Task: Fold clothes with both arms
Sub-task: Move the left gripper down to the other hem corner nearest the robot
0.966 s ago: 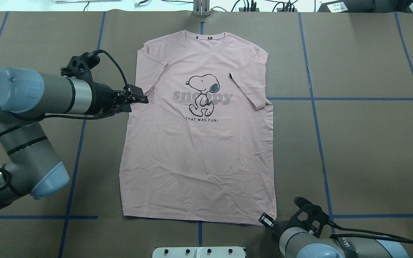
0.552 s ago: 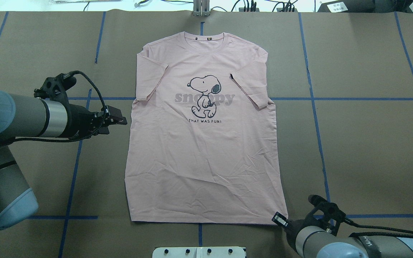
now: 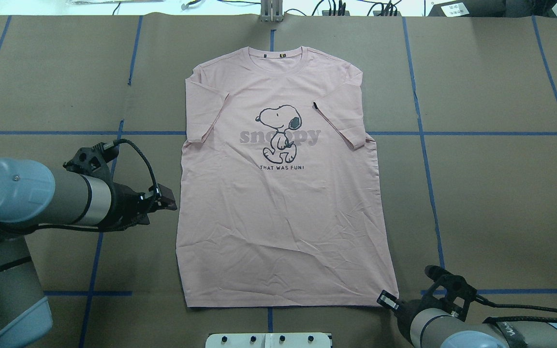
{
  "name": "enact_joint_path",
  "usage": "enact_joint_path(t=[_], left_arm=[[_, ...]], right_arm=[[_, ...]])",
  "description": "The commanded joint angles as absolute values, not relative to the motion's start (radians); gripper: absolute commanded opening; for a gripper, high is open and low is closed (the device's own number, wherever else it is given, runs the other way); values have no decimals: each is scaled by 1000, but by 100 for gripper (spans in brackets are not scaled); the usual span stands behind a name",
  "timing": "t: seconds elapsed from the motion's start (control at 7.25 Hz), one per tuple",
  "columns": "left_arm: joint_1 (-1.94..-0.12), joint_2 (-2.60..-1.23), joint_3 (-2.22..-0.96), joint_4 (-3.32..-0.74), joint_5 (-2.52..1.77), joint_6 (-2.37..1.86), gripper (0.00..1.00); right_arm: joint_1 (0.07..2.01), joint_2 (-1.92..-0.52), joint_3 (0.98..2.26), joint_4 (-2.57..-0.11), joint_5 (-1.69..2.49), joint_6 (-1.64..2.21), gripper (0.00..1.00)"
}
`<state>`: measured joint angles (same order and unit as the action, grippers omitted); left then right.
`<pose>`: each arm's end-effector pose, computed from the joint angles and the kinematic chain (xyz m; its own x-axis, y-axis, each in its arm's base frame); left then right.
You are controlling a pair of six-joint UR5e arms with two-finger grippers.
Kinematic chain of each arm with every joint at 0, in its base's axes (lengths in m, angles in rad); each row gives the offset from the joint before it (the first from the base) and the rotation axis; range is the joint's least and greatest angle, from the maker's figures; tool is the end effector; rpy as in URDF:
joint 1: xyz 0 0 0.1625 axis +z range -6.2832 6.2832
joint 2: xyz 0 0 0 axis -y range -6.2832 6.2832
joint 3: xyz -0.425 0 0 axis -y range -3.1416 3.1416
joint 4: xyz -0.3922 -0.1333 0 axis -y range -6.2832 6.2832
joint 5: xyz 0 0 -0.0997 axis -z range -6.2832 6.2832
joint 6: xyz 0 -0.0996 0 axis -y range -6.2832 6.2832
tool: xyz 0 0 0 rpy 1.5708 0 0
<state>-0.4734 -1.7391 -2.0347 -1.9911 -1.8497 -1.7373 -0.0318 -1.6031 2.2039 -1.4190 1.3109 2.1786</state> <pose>0.4147 -0.3314 0.3106 0.3974 -0.3826 -0.8341 0.2954 0.9139 -0.2785 -0.4532 -0.1446 0.3677 0.5162 0.5357 0.6682 -0.5355 0.8108 -0.2364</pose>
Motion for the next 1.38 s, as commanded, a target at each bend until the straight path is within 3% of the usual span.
enact_joint_path(t=[0.0,0.28,1.24], left_arm=[[-332,-1770,-2069,-1843,-1820,-1831,73],[-221,-1793,-2057,-1796,-1743,-1844,70],[-181,-1813,-1984,-1798,-1740,-1842,52]], right_arm=[[-35,-1601,2201,-1419,1310,2178,0],[-37,-1600,2201,-1419,1310,2178,0],[-35,-1600,2203,-1417,1315,2178,0]])
